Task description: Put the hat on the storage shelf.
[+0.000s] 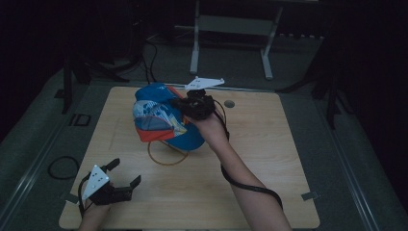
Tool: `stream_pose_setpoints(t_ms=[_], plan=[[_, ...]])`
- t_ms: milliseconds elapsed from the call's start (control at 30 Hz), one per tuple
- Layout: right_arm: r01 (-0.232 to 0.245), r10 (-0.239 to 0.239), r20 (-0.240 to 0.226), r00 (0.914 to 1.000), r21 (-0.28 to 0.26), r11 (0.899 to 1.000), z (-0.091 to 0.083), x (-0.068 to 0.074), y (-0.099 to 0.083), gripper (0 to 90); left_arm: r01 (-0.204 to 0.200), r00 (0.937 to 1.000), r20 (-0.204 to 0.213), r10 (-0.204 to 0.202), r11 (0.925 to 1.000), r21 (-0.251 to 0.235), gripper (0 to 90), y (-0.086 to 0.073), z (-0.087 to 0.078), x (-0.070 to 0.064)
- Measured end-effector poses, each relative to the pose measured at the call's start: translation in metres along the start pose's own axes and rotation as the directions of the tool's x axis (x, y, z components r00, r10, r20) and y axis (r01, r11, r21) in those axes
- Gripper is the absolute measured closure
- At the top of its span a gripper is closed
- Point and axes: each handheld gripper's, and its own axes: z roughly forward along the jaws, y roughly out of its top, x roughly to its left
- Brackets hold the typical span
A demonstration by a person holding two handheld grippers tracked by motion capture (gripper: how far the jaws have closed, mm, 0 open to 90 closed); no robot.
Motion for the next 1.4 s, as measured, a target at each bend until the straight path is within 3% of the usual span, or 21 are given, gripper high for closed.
stream_pose_setpoints(t_ms=[133,367,667,833,1100,1400], plan=[[-0.008,0.008,-0.007,0.9999,-0.002,1.000,-0.001,0.001,0.000,88.8,0.004,1.0000,0.002,-0.004,1.0000,0.000,2.9,-0.001,0.000,0.001],[0.021,-0.021,-0.007,0.9998,-0.010,1.000,-0.004,0.007,0.001,88.1,0.016,0.9999,0.006,-0.016,0.9999,0.001,3.0,-0.002,-0.001,0.003],[0.004,-0.004,-0.025,0.9997,-0.011,1.000,0.007,0.004,0.002,62.4,0.014,0.9997,0.019,-0.014,0.9998,0.013,3.0,-0.005,0.001,0.002],[-0.004,0.004,-0.039,0.9992,0.008,1.000,0.009,0.004,-0.001,55.7,0.015,0.9997,0.020,-0.015,0.9998,0.013,2.9,-0.005,0.000,0.002],[-0.005,0.004,-0.054,0.9985,-0.024,1.000,-0.005,0.002,0.001,44.5,0.021,0.9995,0.022,-0.021,0.9997,0.009,3.0,-0.006,0.001,0.003],[0.005,-0.007,-0.089,0.9960,-0.018,1.000,-0.021,0.001,-0.006,29.3,0.022,0.9996,0.017,-0.022,0.9997,0.007,2.9,-0.006,0.001,0.003]])
